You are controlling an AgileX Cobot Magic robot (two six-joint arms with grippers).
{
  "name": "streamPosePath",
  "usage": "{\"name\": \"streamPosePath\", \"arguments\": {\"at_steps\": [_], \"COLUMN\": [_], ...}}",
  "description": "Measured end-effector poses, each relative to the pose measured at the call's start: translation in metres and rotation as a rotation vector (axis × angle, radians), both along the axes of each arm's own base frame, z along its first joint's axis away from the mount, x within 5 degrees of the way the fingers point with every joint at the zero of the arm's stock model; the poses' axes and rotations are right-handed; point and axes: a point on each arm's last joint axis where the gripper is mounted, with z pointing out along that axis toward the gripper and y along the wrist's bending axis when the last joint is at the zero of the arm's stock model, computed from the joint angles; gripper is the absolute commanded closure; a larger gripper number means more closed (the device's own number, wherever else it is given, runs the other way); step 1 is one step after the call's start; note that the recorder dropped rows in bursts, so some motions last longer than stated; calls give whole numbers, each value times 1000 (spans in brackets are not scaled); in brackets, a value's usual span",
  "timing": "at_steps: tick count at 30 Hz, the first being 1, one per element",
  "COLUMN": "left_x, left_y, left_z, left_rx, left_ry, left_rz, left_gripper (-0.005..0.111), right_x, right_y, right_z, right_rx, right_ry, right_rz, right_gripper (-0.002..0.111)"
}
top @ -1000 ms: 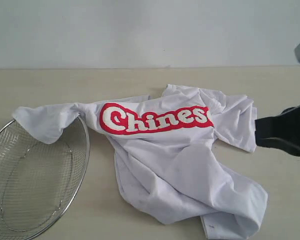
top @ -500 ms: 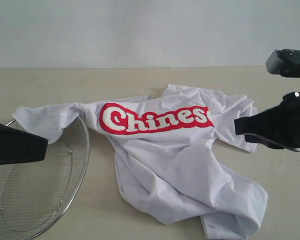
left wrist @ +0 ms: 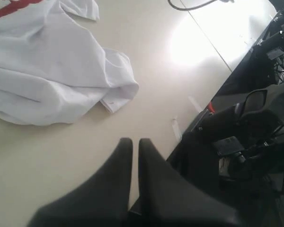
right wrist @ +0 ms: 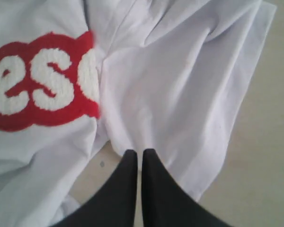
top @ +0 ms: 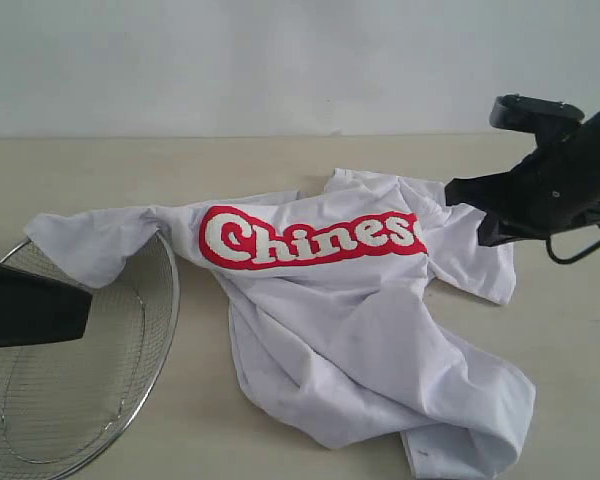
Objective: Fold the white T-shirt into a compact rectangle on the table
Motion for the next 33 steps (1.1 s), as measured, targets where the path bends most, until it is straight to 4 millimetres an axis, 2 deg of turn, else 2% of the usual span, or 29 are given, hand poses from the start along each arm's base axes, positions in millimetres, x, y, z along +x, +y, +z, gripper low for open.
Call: {"name": "streamPosePath", "arguments": {"at_steps": [6,12,20,28,33], "left_x": [2,2,2,2,2], "left_y": [0,1,1,1,1], "left_z": [0,0,0,0,0], "left_rx": [4,9,9,11,11], "left_ry": [-21,-34,-34,-40,-40], "left_rz": [8,5,5,1,1], "left_gripper": [102,102,102,102,102], "right_x": [31,38,41,40,41], "right_y": [0,-1,-9,-52,-66], "right_z": [-29,-61,-64,-65,-64], "right_rx": [0,-6,-19,-49,-70], "right_ry": [66,138,130,119,109], "right_rz": [23,32,12,-82,-92], "right_gripper": [108,108,108,108,108]}}
